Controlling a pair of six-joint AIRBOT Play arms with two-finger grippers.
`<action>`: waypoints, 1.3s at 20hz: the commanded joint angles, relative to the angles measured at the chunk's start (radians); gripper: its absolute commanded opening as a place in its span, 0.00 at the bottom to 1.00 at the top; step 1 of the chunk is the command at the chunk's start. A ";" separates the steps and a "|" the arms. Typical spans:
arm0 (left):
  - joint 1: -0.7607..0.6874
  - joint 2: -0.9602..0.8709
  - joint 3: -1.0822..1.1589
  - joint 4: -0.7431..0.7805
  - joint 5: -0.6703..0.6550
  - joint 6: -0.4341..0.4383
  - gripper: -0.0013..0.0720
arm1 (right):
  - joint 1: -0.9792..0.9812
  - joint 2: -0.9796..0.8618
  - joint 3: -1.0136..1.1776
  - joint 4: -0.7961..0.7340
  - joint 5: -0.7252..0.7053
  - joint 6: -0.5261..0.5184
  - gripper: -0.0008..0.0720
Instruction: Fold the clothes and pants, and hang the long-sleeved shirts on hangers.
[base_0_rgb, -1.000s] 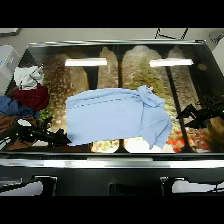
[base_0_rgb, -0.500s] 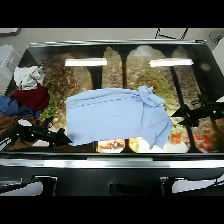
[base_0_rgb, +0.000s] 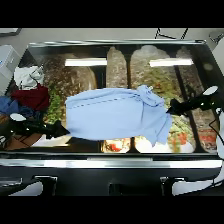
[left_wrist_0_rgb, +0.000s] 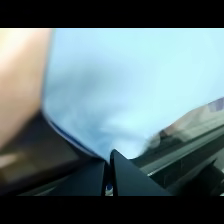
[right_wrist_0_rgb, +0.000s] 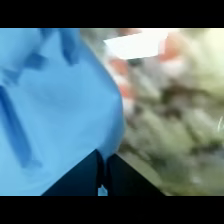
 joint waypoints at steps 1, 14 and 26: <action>0.001 0.132 0.266 -0.008 0.035 0.001 0.05 | 0.010 0.148 0.193 0.000 -0.012 -0.004 0.08; 0.008 0.575 1.126 0.044 0.417 -0.029 0.06 | 0.010 0.912 0.608 -0.105 -0.289 0.031 0.08; -0.020 0.202 0.900 0.094 -0.002 -0.028 0.06 | 0.058 0.431 0.456 -0.113 0.198 0.179 0.08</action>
